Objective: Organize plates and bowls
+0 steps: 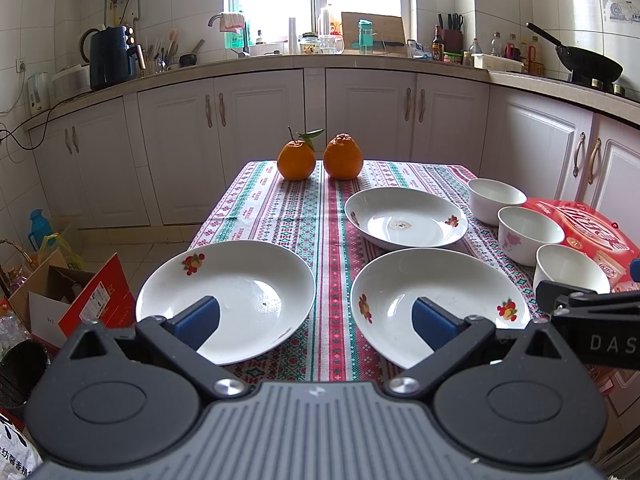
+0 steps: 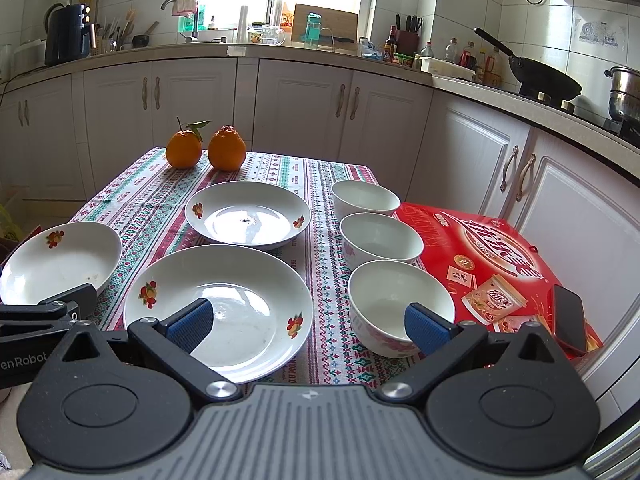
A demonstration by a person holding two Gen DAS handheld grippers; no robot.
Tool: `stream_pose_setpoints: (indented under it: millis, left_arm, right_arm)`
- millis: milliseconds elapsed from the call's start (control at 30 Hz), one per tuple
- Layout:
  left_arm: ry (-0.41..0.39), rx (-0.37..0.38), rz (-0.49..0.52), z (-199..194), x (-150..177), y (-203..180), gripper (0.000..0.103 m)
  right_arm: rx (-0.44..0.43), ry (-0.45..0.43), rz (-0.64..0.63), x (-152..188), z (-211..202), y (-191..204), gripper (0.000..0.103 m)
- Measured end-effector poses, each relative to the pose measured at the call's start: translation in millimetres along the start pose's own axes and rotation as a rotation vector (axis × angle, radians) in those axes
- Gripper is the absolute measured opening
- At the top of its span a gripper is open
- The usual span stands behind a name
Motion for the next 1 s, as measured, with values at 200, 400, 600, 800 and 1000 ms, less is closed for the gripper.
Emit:
stream_pose_setpoints:
  millis: [200, 400, 600, 800, 1000]
  left_arm:
    - [0.001, 0.0, 0.0, -0.6, -0.3, 0.4, 0.101]
    - [0.002, 0.006, 0.003, -0.9, -2.8, 3.4, 0.101]
    - [-0.005, 0.029, 0.015, 6.9, -2.3, 11.5, 0.102]
    - [-0.012, 0.022, 0.054, 12.0, 0.4, 22.5, 0.102]
    - [-0.01, 0.041, 0.079, 15.8, 12.8, 41.3, 0.102]
  right_arm:
    - [0.002, 0.001, -0.002, 0.0, 0.2, 0.3, 0.103]
    - [0.002, 0.005, -0.015, -1.6, 2.8, 3.0, 0.103]
    - [-0.042, 0.0, -0.042, -9.0, 7.6, 7.2, 0.103]
    - [-0.111, -0.018, -0.073, -25.0, 15.6, 11.8, 0.103]
    - [-0.2, 0.018, -0.105, -40.6, 31.6, 21.1, 0.103]
Point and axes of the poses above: each gripper's, at about its wrist camera, not at the fingertips, and z roughly the way its jaws point, y to its left, x to its underside, the point moved 5 cm from there along z, roughly the way its jaws point, and after that the axes turned 15 degrees about z, right-handed, at the moved point
